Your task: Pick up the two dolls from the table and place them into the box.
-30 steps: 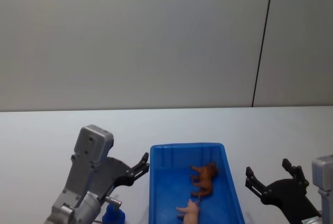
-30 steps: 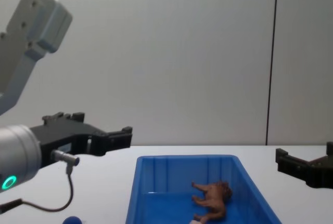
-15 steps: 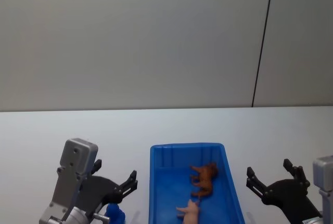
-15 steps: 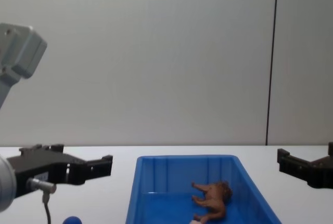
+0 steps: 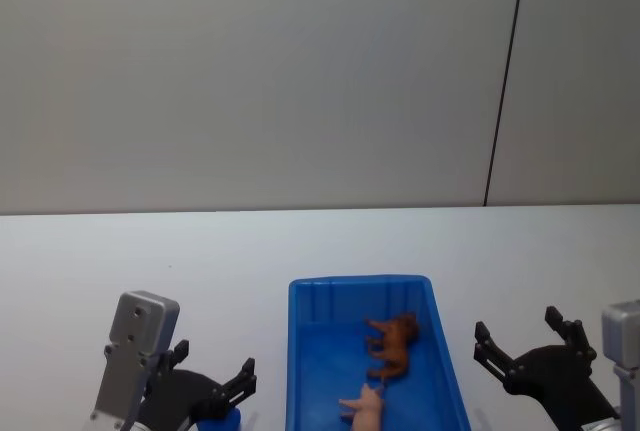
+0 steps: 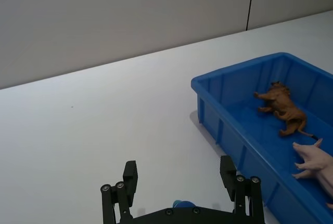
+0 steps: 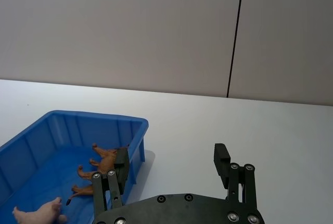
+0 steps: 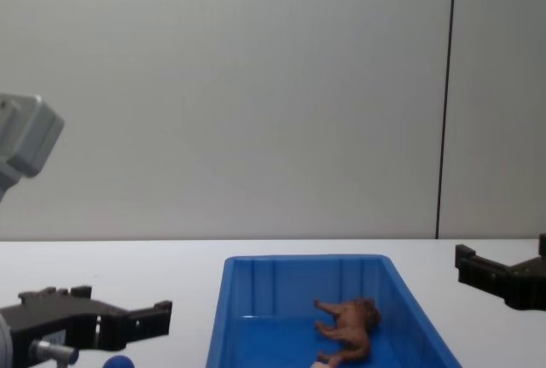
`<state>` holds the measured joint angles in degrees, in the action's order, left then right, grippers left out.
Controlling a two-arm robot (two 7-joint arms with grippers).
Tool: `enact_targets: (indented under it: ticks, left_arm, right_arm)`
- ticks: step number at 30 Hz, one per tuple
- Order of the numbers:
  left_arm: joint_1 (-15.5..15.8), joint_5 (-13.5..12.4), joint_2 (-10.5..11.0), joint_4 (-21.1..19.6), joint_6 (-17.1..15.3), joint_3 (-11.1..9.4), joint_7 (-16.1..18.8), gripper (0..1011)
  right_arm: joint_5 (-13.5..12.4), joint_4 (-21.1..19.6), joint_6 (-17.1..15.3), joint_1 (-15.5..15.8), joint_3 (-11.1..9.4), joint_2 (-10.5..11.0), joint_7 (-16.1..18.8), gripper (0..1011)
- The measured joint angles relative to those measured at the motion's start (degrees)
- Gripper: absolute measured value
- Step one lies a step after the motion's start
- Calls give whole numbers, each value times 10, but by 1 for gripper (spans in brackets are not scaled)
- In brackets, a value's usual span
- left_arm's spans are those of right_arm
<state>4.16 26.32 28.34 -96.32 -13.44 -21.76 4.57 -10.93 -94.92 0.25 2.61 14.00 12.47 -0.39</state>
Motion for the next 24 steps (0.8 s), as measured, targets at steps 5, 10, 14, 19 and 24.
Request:
enact_targets:
  ticks: [5,10,14,19,24]
  left_arm:
    - [-1,4,-3,12,-1,0,-4,1002]
    - [-1,7,-6,23,-2,1,-8,981]
    - [-1,8,-9,31,-3,1,-12,882]
    - [-1,9,-10,40,-4,1,-16,756]
    - [-2,10,-12,50,-5,1,-21,576]
  right_arm:
    - [0,0,0,0,0,0,0,1001]
    - [0,0,0,0,0,0,0,1001]
    - [0,0,0,0,0,0,0,1001]
    - [0,0,0,0,0,0,0,1001]
    - [0,0,0,0,0,0,0,1001]
